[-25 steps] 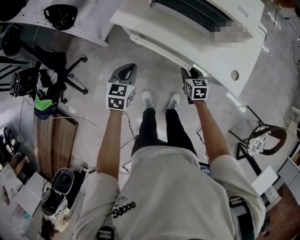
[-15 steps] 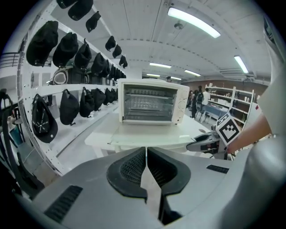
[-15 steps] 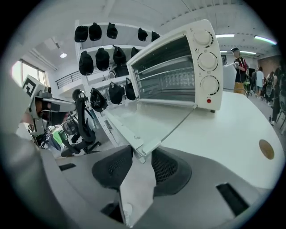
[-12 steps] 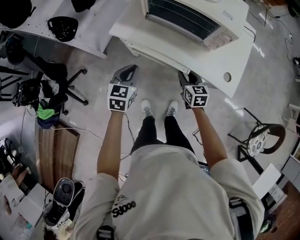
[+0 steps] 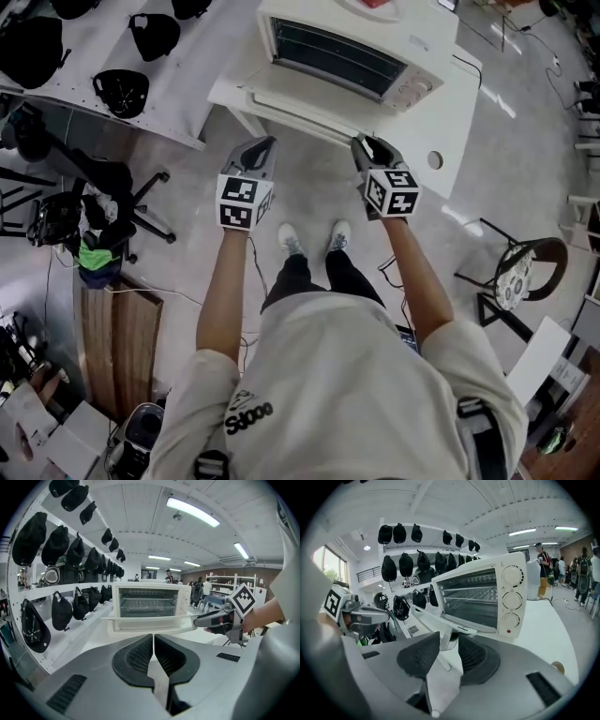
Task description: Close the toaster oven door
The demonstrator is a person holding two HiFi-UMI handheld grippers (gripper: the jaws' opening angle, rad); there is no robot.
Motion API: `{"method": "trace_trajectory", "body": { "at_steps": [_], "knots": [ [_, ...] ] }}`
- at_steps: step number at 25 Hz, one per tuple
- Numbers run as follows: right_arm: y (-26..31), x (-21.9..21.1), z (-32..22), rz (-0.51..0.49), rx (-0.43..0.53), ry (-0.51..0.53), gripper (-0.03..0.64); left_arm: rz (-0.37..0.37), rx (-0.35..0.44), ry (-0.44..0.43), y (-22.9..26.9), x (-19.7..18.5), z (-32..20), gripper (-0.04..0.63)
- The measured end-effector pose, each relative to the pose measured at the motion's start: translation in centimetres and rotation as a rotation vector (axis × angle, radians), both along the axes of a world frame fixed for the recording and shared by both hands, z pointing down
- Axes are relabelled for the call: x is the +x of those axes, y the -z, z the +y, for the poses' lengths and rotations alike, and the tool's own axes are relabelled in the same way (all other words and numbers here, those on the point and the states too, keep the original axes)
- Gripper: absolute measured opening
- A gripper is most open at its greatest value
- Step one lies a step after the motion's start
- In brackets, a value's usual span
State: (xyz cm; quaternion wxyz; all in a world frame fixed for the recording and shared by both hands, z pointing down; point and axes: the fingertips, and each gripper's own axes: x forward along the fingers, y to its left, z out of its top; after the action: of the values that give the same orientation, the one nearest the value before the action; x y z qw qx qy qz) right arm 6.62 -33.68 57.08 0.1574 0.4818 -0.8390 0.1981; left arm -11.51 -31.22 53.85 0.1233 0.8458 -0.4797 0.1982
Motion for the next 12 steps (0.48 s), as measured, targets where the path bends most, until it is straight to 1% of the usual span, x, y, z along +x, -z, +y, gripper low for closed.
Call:
{"method": "trace_trajectory", "body": {
  "at_steps": [2,5,8,12],
  "knots": [
    [1.3,0.4,-0.7,-0.017,0.007,-0.014,0.117,0.004,0.009,-0.013,0.6,0.6,-0.5,0.026],
    [3.7,1.1,-2.1,-0.05,0.051,-0.043,0.105,0.017,0.018,-0.028,1.6,1.3,-1.1,0.026],
    [6.0,2.1,-4.1,-0.049,0.099,-0.075,0.103,0.028,0.028,-0.043,2.5,2.0,-1.9,0.026],
    [8.3,3.1,-7.3,-0.072,0.095,-0.098,0.1,0.031,0.038,-0.067,3.1,2.8,-2.9,0.026]
  ]
}}
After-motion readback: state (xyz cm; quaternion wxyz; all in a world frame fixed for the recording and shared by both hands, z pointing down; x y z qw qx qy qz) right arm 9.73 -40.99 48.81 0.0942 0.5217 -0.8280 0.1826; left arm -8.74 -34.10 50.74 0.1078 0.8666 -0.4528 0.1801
